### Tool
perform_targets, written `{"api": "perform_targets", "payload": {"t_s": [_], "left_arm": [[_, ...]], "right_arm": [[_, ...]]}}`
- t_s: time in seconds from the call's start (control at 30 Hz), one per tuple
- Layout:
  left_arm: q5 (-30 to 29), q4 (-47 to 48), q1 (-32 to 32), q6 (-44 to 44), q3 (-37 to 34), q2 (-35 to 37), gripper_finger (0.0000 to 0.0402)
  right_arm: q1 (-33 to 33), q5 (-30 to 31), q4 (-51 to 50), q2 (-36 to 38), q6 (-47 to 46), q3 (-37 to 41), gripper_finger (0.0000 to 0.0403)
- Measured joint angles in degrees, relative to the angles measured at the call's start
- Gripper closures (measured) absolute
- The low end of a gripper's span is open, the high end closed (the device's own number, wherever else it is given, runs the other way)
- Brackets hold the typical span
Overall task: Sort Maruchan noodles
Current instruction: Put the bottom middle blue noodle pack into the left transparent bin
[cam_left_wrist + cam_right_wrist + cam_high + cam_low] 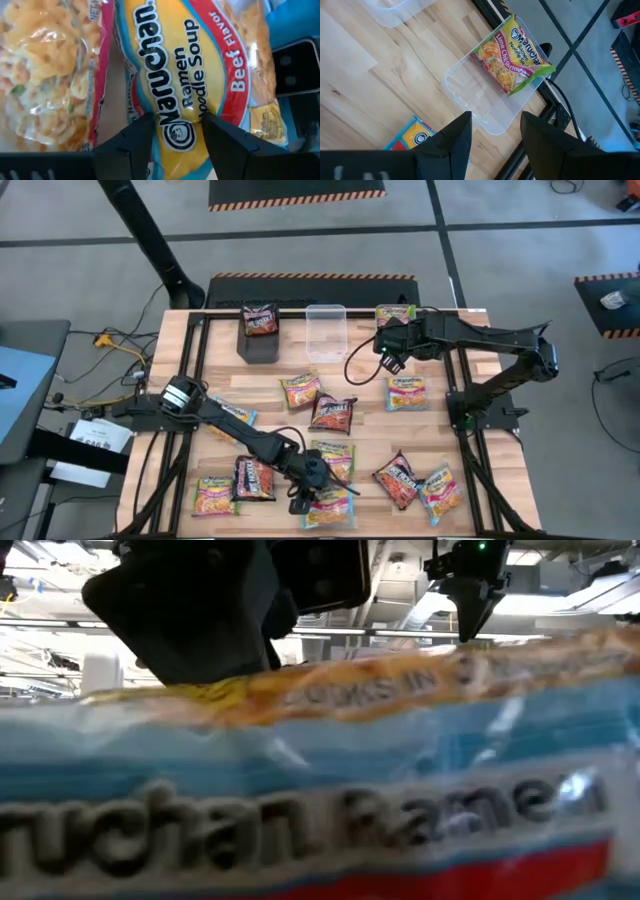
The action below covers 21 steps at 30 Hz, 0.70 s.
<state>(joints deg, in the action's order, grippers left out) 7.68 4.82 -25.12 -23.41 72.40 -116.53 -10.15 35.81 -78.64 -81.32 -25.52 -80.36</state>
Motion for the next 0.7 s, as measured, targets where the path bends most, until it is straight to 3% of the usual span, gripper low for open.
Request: {"api": "perform_targets", "payload": {"t_s": [0.17, 0.4, 0.7], "left_arm": [[1.7, -1.5, 0.0, -1.0, 0.0, -1.0, 0.0284], [2.8, -2.0, 0.1, -1.3, 0.0, -0.7, 0.0388], [2.6, -0.9, 0.3, -0.1, 0.0, 0.7, 0.0401]], "right_arm": [[0.0, 0.0, 0.0, 0.0, 0.0, 0.0, 0.0209], [0.0, 0.0, 0.1, 0.0, 0.0, 0.0, 0.0209], [0.0, 0.0, 0.0, 0.0, 0.3, 0.0, 0.0209]]}}
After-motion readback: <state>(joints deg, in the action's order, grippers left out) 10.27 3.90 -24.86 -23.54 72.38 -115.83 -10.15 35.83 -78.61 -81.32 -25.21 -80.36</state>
